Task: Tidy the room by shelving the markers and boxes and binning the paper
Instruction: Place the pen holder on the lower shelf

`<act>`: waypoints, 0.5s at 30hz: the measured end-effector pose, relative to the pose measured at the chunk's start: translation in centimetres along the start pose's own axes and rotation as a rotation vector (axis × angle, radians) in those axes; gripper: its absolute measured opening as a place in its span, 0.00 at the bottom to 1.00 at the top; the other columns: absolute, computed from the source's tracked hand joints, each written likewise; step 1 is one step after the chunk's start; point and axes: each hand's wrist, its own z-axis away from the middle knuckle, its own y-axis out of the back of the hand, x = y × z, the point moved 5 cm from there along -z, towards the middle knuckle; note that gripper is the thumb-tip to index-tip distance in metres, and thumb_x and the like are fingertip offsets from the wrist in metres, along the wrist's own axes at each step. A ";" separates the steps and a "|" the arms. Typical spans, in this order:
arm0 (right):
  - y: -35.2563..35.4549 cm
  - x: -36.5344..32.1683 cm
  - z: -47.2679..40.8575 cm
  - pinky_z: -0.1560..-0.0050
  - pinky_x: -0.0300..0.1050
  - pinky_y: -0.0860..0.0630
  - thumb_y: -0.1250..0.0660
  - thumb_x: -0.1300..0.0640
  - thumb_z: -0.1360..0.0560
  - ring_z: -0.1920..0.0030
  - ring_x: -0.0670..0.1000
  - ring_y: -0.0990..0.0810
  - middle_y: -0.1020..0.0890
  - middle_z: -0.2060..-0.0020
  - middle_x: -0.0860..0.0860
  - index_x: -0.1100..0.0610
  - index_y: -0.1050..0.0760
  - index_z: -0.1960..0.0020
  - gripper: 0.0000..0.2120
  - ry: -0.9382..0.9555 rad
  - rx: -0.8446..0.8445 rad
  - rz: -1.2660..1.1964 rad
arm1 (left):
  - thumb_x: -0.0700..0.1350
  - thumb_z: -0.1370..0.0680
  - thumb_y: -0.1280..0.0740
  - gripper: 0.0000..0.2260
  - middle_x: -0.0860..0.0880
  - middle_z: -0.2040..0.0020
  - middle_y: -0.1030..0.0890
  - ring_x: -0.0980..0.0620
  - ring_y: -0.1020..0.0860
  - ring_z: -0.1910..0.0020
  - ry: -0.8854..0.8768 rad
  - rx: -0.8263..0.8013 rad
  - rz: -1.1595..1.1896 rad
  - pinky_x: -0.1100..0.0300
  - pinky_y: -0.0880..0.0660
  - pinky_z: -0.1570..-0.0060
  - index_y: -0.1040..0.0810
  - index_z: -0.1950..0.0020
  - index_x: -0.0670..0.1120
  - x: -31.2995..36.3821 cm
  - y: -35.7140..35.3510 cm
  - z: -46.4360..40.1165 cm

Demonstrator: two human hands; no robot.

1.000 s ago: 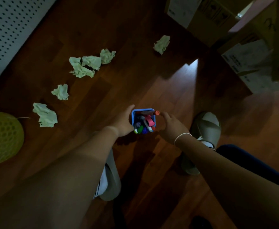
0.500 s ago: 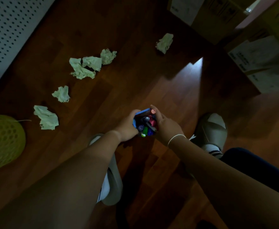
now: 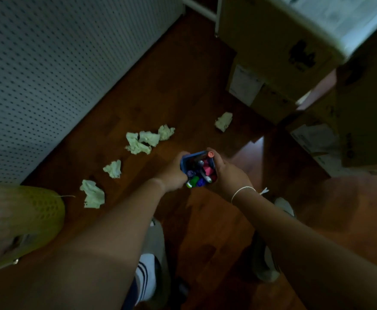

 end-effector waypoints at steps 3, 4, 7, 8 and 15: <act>4.8 -3.0 -0.1 0.44 0.51 0.22 0.30 0.52 0.28 0.42 0.55 0.22 0.28 0.33 0.54 0.48 0.57 0.24 0.44 0.053 0.046 0.036 | 0.33 0.26 0.35 0.27 0.44 0.36 0.25 0.46 0.27 0.35 -0.073 0.065 -0.030 0.46 0.30 0.33 0.35 0.30 0.50 4.1 3.3 2.5; 6.6 -4.2 -0.1 0.44 0.51 0.22 0.31 0.53 0.28 0.42 0.55 0.22 0.27 0.34 0.54 0.47 0.57 0.24 0.43 0.066 0.050 0.043 | 0.32 0.26 0.35 0.27 0.44 0.35 0.25 0.46 0.27 0.34 -0.096 0.087 -0.029 0.47 0.30 0.32 0.35 0.30 0.49 5.7 4.5 3.5; 11.9 -7.9 0.3 0.42 0.52 0.26 0.33 0.52 0.27 0.40 0.57 0.23 0.30 0.32 0.54 0.46 0.56 0.24 0.41 0.097 0.051 0.033 | 0.28 0.26 0.38 0.26 0.42 0.36 0.25 0.44 0.26 0.36 -0.154 0.148 -0.009 0.49 0.26 0.38 0.34 0.32 0.48 9.9 8.0 7.0; 13.5 -9.2 0.5 0.40 0.52 0.26 0.32 0.51 0.28 0.39 0.57 0.24 0.31 0.31 0.53 0.45 0.56 0.24 0.42 0.114 0.054 0.018 | 0.28 0.26 0.38 0.25 0.42 0.38 0.24 0.43 0.25 0.37 -0.168 0.173 -0.009 0.50 0.24 0.43 0.33 0.33 0.48 11.1 9.1 8.2; 23.2 -19.4 3.8 0.37 0.45 0.30 0.24 0.54 0.35 0.37 0.52 0.25 0.26 0.36 0.50 0.49 0.46 0.28 0.44 0.330 0.093 -0.213 | 0.29 0.24 0.39 0.23 0.41 0.36 0.23 0.44 0.24 0.37 -0.274 0.387 -0.027 0.49 0.26 0.36 0.30 0.32 0.44 18.1 16.7 19.0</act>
